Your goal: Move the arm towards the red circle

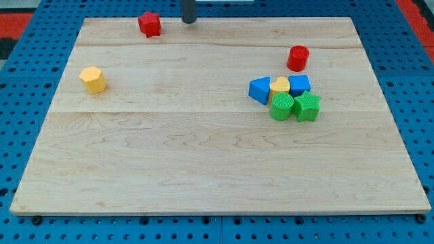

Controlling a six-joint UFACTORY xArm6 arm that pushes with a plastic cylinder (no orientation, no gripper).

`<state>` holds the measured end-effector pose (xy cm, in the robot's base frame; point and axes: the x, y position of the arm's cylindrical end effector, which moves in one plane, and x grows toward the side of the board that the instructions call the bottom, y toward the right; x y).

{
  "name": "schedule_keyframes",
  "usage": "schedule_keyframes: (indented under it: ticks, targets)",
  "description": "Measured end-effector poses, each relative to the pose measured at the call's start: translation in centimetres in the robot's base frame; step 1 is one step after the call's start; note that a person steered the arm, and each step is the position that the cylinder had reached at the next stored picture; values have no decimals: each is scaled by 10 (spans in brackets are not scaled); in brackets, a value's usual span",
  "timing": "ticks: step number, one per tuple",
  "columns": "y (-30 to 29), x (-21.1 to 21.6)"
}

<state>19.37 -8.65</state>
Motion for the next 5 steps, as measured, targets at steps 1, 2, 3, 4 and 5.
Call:
schedule_keyframes:
  ticks: [1,2,3,4,5]
  targets:
    - [-86,19]
    - [-89,26]
    - [0,16]
    - [109,4]
    - [213,5]
